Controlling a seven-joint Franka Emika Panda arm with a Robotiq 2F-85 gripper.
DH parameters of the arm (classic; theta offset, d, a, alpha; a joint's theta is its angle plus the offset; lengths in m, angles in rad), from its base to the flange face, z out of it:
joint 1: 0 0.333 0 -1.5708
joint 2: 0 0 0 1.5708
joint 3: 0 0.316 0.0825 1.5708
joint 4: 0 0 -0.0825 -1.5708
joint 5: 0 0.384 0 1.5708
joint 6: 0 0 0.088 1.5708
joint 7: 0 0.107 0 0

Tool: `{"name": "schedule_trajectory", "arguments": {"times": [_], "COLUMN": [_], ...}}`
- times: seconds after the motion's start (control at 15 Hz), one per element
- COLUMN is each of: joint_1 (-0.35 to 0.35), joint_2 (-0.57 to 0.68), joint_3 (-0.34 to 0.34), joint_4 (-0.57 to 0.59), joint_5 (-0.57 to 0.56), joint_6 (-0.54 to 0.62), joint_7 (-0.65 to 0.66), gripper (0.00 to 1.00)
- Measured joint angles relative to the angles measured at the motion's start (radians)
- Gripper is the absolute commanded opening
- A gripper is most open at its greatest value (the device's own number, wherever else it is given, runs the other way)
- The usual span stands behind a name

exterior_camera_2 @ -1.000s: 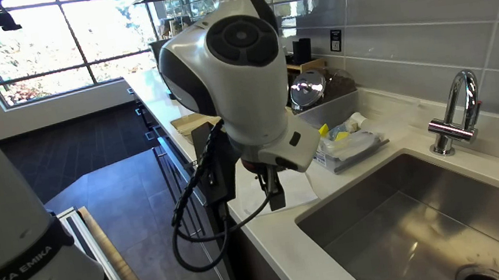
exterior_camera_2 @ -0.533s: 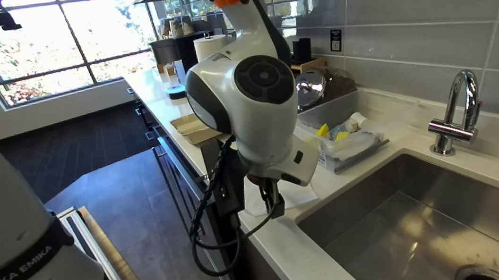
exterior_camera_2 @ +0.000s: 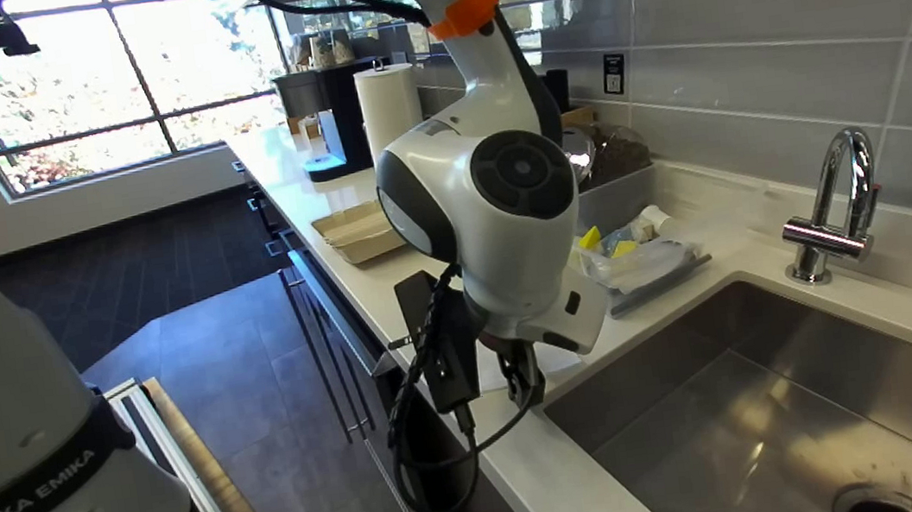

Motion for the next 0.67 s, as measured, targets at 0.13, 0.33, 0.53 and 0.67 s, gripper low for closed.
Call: {"name": "schedule_trajectory", "arguments": {"times": [0.13,0.33,0.53,0.67], "joint_1": [-0.015,-0.026,-0.032,-0.032], "joint_2": [0.01,0.024,0.039,0.046], "joint_3": [0.012,0.024,0.035,0.043], "joint_4": [0.009,0.018,0.028,0.033], "joint_5": [0.005,0.012,0.016,0.017], "joint_6": [0.0,0.0,0.0,0.0], "joint_7": [-0.008,-0.021,-0.029,-0.032], "gripper": [1.0,1.0,1.0,1.0]}}
